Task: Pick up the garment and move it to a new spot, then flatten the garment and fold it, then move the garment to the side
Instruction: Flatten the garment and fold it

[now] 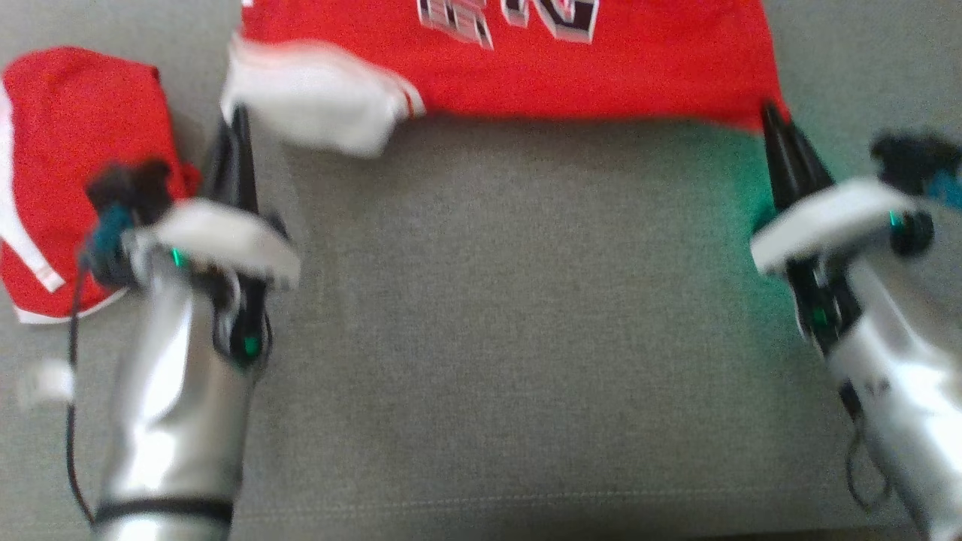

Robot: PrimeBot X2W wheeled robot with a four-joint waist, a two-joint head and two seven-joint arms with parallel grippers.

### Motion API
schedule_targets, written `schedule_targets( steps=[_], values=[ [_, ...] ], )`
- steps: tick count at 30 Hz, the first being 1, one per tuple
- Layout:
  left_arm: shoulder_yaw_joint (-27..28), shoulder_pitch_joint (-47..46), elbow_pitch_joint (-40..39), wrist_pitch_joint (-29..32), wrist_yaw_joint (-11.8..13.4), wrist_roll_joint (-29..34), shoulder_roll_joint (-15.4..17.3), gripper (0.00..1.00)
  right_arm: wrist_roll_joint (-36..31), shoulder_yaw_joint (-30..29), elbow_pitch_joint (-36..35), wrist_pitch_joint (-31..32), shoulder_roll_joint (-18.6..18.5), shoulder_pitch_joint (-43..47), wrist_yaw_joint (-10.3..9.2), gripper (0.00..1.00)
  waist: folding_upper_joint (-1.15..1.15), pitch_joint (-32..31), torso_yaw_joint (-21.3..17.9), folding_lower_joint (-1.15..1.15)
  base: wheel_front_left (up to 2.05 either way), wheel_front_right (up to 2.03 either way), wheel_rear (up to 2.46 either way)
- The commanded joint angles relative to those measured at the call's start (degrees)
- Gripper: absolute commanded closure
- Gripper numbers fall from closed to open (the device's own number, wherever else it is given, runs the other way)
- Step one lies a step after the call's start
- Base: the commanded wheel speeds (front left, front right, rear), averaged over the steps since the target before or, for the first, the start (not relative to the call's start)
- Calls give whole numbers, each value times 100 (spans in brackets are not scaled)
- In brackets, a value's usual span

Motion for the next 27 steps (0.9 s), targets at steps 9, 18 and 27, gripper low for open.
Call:
schedule_targets(
  steps=[9, 18, 27],
  values=[
    [66, 2329, -1974, 439, 299, 64, 264, 100, -75, -611, -1087, 135, -309, 2028, -5, 100, 0, -1027, 96, 0, 0, 0, 0],
    [48, 3978, -3893, 1509, 771, 74, 328, 100, -551, -1609, -2249, 1024, -185, 3608, -5, 100, 0, -1442, 153, 0, 0, 0, 0],
    [138, 4782, -4952, 2223, 1100, 97, 456, 100, -1553, -2919, -3999, 2414, 568, 4963, -5, 100, 0, -1588, 144, 0, 0, 0, 0]
  ],
)
